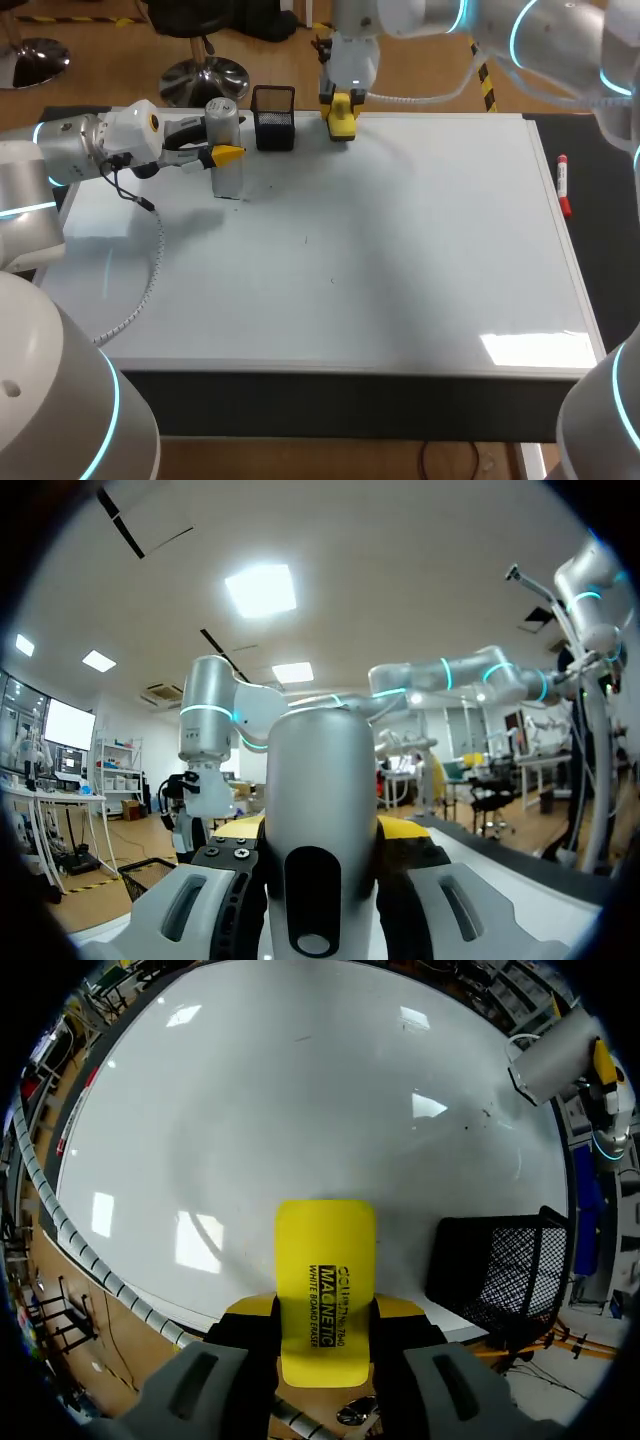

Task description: Pick up the inspection probe, press it on each red-marked spot on the whiteboard one by one, put down the probe, pick up the eraser, and wipe off all the red marks.

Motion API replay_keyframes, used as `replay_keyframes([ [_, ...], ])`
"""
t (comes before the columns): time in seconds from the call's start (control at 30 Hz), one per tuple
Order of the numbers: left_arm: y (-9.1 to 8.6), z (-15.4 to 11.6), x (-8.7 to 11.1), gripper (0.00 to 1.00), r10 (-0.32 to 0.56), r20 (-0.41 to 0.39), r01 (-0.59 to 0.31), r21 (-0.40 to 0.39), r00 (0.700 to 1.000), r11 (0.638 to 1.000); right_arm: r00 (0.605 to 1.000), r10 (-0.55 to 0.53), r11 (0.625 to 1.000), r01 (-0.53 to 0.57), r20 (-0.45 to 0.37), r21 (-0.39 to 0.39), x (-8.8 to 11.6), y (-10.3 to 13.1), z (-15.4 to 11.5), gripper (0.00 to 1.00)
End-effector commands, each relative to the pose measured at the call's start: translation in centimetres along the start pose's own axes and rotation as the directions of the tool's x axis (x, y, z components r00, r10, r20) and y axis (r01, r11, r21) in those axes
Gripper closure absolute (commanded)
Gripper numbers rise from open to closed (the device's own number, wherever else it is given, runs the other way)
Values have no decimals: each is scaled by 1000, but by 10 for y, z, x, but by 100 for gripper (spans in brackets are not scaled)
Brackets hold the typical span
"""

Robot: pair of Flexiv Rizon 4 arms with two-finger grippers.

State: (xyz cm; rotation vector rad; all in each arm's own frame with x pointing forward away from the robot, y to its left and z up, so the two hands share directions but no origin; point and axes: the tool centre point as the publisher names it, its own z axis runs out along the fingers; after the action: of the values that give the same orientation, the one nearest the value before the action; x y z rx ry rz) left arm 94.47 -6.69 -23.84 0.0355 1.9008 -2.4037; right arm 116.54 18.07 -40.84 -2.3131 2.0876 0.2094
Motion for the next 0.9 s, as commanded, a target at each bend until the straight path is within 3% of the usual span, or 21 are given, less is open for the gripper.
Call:
replay_keyframes([
  [0.03,-1,0,1,100,2,1,-2,0,1000,1000,1000,2,998,-2,-5,-63,-3,-9,7,100],
  [0.9,-1,0,1,100,2,1,-2,0,1000,1000,995,75,995,-80,-70,-67,0,10,16,100],
])
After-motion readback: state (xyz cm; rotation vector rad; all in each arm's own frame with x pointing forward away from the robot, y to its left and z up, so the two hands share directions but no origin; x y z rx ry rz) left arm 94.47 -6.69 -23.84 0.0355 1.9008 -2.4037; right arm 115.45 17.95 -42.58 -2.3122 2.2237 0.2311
